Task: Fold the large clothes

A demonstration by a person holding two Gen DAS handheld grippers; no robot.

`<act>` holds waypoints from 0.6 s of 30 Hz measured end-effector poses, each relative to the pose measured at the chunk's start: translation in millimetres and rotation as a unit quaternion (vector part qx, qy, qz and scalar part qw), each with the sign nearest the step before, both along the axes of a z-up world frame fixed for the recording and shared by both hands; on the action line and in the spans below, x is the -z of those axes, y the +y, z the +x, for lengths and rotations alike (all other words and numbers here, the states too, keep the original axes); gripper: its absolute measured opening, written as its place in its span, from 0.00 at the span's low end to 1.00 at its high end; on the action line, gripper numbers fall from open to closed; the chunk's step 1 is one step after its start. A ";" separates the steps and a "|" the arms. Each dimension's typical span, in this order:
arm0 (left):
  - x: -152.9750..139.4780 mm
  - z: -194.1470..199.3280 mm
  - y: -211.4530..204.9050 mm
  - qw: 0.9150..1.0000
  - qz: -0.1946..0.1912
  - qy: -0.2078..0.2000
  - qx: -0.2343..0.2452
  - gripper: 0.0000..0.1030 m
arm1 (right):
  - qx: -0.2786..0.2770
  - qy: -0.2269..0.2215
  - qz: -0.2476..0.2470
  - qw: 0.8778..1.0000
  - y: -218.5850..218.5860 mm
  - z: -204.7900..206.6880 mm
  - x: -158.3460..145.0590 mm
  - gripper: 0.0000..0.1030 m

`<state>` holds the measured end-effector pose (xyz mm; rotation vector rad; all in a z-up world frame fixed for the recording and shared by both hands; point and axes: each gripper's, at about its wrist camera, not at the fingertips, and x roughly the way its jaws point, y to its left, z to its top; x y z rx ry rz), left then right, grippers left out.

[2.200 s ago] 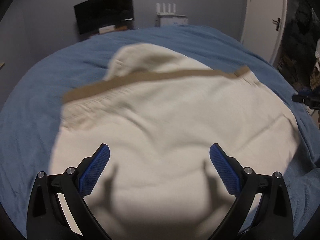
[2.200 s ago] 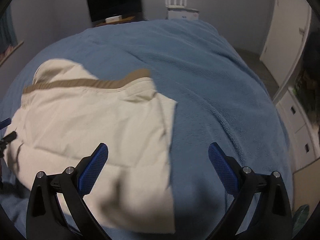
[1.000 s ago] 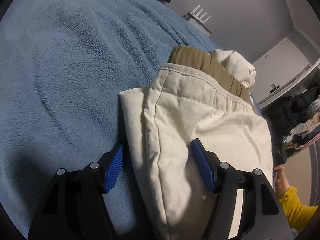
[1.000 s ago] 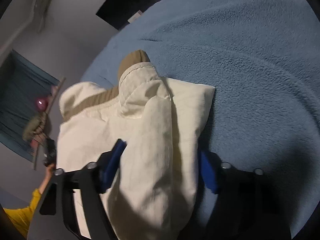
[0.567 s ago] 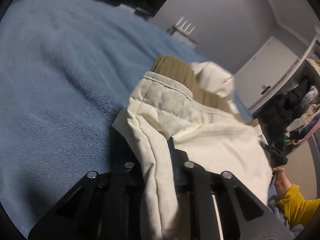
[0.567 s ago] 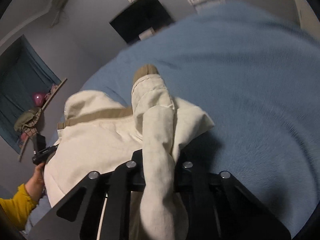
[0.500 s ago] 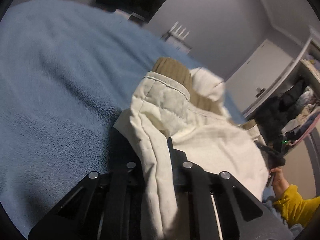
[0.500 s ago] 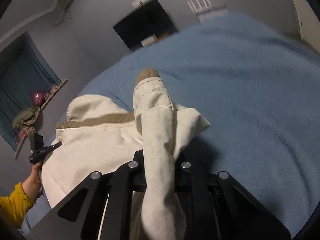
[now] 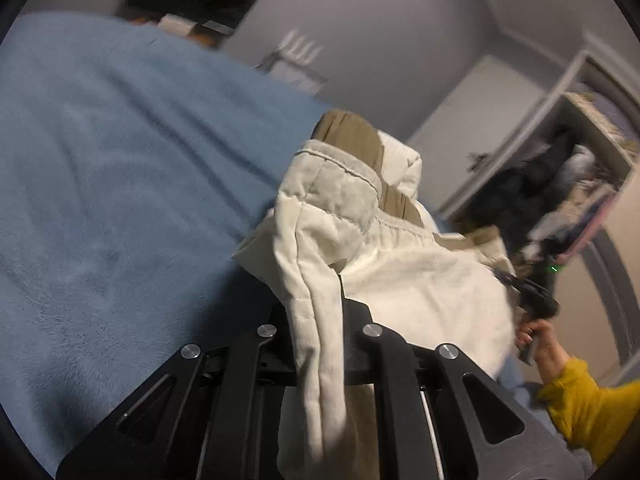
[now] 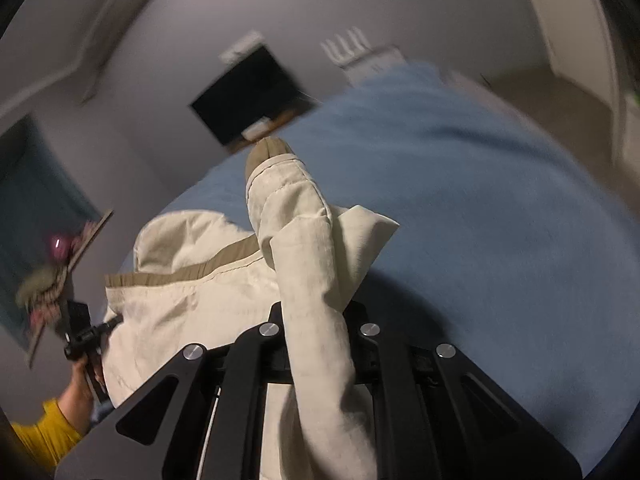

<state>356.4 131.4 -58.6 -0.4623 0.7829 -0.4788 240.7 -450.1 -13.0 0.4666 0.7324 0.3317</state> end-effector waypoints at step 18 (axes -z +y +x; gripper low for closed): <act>-19.0 -42.2 7.3 0.989 0.123 -0.020 -0.074 0.66 | 0.101 0.044 -0.180 0.977 37.3 -2.6 9.0 0.74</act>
